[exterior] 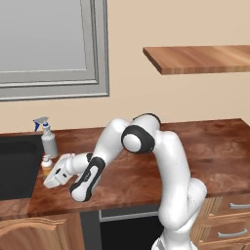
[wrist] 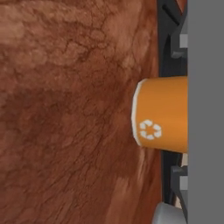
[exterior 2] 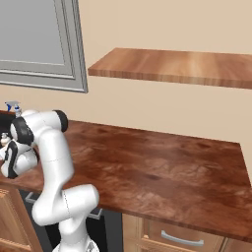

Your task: Locate and retrieve the soap dispenser and spray from the cabinet. Place them next to the sink.

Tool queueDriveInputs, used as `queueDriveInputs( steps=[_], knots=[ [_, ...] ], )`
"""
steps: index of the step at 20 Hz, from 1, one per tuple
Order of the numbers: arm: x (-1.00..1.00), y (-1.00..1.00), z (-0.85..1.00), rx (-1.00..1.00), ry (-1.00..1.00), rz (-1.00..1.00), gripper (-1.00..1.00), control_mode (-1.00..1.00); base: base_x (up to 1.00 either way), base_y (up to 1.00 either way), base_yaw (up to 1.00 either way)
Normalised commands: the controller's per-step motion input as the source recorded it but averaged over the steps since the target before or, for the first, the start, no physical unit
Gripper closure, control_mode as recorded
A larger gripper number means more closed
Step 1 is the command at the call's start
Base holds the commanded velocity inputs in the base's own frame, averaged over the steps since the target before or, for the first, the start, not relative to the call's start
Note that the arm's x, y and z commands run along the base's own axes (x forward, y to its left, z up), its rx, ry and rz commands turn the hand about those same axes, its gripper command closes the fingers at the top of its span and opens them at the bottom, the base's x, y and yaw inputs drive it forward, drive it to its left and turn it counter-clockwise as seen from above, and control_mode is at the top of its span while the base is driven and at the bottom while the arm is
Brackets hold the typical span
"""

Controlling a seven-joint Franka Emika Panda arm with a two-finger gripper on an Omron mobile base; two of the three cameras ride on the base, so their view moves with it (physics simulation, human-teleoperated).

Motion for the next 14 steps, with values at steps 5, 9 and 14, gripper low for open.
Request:
queueDriveInputs(
  steps=[5, 9, 14],
  knots=[
    [-0.01, -0.02, 0.0, 0.0, 0.0, 0.0, -1.0, -1.0, 0.0, 0.0, 0.0],
    [0.0, -0.3, 0.09, -0.03, 0.0, 0.01, -1.0, -1.0, 0.0, 0.0, 0.0],
    [0.0, -0.43, 0.16, -0.02, 0.0, 0.03, -1.0, -1.0, 0.0, 0.0, 0.0]
  ],
)
